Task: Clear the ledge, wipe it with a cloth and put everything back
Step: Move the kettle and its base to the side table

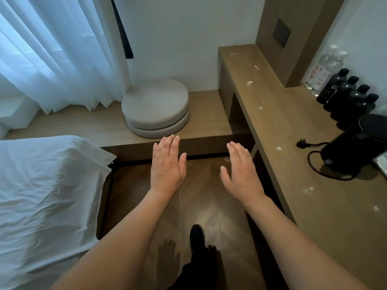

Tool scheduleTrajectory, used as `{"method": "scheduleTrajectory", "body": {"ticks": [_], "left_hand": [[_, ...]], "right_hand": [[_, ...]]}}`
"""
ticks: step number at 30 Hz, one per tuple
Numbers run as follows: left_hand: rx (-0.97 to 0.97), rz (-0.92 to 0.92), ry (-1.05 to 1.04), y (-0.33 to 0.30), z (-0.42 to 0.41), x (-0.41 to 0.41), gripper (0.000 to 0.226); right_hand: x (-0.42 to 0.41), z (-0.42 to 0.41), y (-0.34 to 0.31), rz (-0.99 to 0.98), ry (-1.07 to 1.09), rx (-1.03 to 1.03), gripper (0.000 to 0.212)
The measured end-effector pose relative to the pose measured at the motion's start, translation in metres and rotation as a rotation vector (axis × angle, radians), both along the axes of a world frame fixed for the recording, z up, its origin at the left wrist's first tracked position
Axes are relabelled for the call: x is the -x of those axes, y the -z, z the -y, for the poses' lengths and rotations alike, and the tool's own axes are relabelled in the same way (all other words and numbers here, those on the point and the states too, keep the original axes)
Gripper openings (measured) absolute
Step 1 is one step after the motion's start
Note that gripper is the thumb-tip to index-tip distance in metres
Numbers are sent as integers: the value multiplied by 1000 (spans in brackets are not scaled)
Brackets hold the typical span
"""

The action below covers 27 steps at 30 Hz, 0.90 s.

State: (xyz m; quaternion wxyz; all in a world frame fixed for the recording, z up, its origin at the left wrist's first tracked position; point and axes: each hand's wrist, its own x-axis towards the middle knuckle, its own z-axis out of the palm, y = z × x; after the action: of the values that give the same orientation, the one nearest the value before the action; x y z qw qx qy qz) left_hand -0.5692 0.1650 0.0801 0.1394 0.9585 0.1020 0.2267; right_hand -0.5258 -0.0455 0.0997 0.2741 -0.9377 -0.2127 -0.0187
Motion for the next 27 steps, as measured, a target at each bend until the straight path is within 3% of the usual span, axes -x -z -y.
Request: {"method": "scheduleTrajectory", "body": {"ticks": [27], "left_hand": [[15, -22, 3, 10, -183, -431, 51]], "right_hand": [[-432, -174, -1, -46, -31, 36, 64]]}}
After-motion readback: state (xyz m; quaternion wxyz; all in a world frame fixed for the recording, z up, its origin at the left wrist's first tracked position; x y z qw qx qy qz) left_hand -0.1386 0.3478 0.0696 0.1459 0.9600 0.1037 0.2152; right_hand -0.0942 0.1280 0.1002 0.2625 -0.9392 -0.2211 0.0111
